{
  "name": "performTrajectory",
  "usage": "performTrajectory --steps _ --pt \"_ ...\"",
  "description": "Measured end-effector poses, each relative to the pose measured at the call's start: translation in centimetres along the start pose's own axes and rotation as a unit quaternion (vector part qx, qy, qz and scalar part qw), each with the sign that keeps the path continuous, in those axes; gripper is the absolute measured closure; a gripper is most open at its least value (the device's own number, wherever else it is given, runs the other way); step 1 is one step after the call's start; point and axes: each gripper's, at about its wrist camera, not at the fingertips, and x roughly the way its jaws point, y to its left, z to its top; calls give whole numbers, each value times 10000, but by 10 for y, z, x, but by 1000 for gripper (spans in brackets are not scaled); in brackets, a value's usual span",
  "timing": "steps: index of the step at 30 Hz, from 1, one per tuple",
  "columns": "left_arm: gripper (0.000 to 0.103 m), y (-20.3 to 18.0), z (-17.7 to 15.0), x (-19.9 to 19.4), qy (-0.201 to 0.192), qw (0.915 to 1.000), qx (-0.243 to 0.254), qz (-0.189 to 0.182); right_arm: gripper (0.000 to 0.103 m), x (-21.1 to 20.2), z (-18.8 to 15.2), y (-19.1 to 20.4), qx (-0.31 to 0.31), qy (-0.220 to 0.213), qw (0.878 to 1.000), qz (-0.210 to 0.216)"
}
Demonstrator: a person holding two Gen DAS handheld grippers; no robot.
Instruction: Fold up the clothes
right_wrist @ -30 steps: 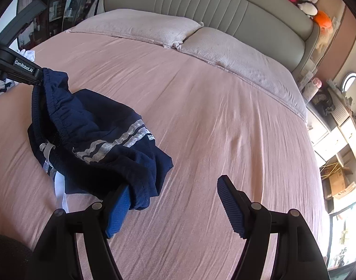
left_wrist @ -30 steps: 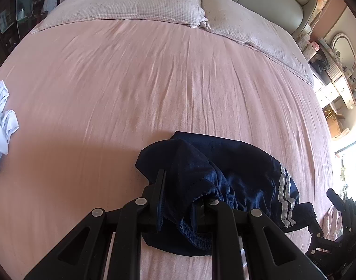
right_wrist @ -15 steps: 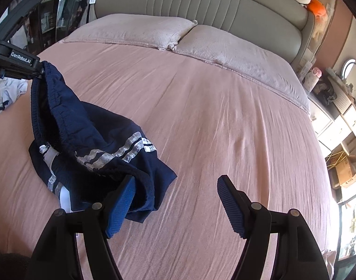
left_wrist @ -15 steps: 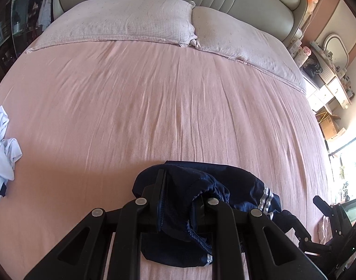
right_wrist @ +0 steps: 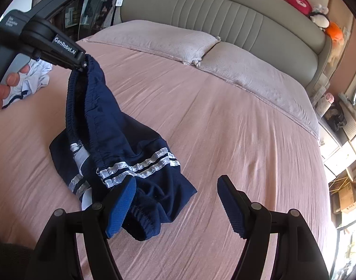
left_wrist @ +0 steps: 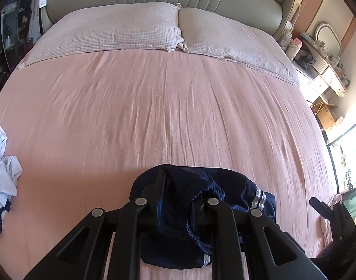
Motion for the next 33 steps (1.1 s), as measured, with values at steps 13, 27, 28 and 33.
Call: performTrajectory --steps 13,27,28,33 --pt "88 2 2 -7 9 10000 55 -16 31 30 -12 67 -1797 83 9834 -223" --pt "88 8 -11 -13 117 9998 137 -1 91 56 7 72 -1706 299 9830 -601" --pt "88 8 -13 -13 133 9998 129 18 93 56 9 71 -1616 313 9847 -573" --pt "83 6 -28 -11 270 9995 107 81 94 55 18 57 -1022 369 9938 -215"
